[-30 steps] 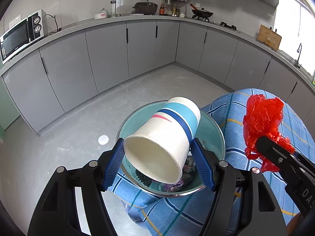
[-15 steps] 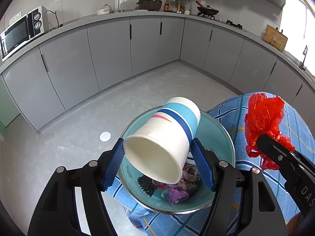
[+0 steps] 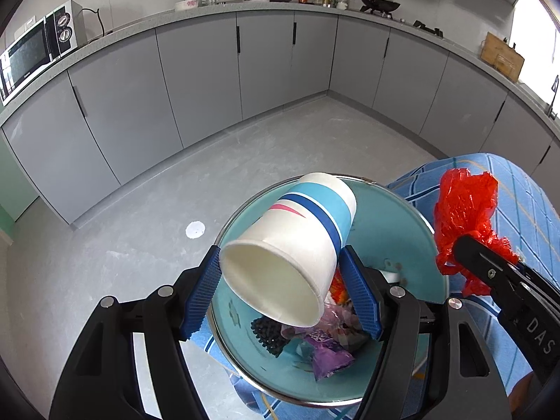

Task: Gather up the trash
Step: 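Lift and carry the red bag and paper cup with both tools over the bucket, then open both tools to drop the red bag and paper cup into the bucket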

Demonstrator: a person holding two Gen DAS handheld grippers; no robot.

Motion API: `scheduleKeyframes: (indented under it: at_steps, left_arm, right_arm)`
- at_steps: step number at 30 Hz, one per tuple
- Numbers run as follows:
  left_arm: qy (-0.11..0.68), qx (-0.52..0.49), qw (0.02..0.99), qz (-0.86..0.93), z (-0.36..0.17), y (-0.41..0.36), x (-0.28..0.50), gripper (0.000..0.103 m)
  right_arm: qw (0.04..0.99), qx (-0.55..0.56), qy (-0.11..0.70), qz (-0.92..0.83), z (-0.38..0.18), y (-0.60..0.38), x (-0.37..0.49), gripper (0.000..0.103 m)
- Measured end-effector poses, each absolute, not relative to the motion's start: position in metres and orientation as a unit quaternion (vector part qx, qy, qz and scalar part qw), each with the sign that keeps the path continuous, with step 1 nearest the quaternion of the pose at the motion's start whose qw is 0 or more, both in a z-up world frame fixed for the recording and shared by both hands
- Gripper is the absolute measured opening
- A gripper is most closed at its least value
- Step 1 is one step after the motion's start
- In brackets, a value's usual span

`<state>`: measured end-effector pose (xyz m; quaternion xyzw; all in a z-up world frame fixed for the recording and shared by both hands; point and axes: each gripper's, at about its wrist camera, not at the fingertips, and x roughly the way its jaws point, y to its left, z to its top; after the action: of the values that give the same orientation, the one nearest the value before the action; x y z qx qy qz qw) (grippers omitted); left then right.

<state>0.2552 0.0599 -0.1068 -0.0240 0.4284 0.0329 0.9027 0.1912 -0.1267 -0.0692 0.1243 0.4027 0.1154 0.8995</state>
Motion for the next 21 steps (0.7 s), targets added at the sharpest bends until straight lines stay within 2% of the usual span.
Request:
scheduleKeyframes:
  at_steps: [21]
  left_arm:
    - [0.461,-0.004,0.886,0.051,-0.136,0.057,0.279,0.068]
  right_arm:
    - [0.883,0.104,0.441,0.12,-0.094,-0.109,0.223,0.024]
